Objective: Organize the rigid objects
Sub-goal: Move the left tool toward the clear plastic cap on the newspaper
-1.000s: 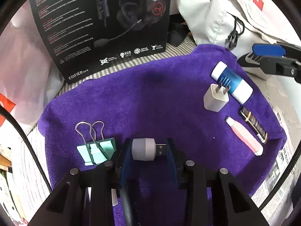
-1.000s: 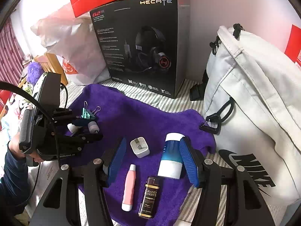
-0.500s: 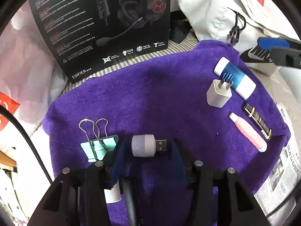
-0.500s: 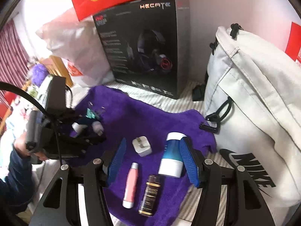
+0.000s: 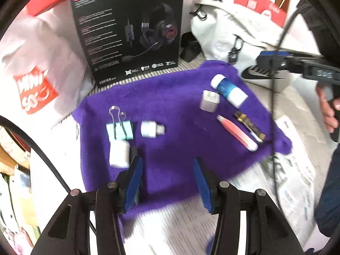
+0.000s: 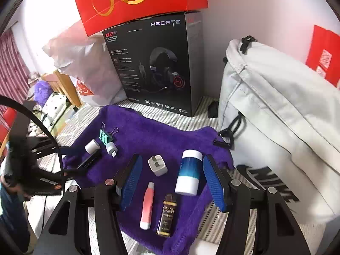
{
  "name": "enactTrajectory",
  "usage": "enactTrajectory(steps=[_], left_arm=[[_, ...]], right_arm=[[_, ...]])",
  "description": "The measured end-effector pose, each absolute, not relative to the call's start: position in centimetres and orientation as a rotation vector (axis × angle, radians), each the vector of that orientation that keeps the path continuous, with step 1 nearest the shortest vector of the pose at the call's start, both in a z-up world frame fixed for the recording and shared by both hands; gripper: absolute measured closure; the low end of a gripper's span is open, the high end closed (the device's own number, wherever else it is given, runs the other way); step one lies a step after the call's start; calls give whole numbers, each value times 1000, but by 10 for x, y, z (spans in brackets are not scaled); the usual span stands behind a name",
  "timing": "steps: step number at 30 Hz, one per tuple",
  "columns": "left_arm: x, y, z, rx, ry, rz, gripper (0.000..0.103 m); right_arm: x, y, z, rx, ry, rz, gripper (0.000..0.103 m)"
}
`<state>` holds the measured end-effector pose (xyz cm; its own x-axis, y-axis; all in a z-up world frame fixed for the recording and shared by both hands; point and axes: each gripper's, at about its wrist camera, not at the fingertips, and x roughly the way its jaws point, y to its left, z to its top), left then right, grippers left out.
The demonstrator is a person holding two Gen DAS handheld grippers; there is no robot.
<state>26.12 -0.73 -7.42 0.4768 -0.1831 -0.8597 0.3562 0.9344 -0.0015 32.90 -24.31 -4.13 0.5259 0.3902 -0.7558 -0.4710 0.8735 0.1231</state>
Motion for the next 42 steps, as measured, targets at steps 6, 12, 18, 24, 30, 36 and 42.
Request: enactTrajectory(steps=[6,12,18,24,30,36,42], left_arm=[[219,-12,-86,172,1016,-360,56],[203,-25,-112,183,1046,-355,56],[201,-38,-132,240,1047,-270,60],[205,-47,-140,266,1038,-269,67],[210,-49,-140,246,1027,-287,77],[203,-27,-138,219,1019,-270,77],[188,20,-135,204,1026,-186,77]], right_arm=[[283,-251,-46,-81,861,498,44],[218,-276,-62,68,841,455,43],[177,-296,-88,150,859,383,43],[160,-297,-102,154,857,354,43],[151,-283,-116,122,879,401,43],[150,-263,-124,111,899,454,43],[154,-233,-133,87,927,502,43]])
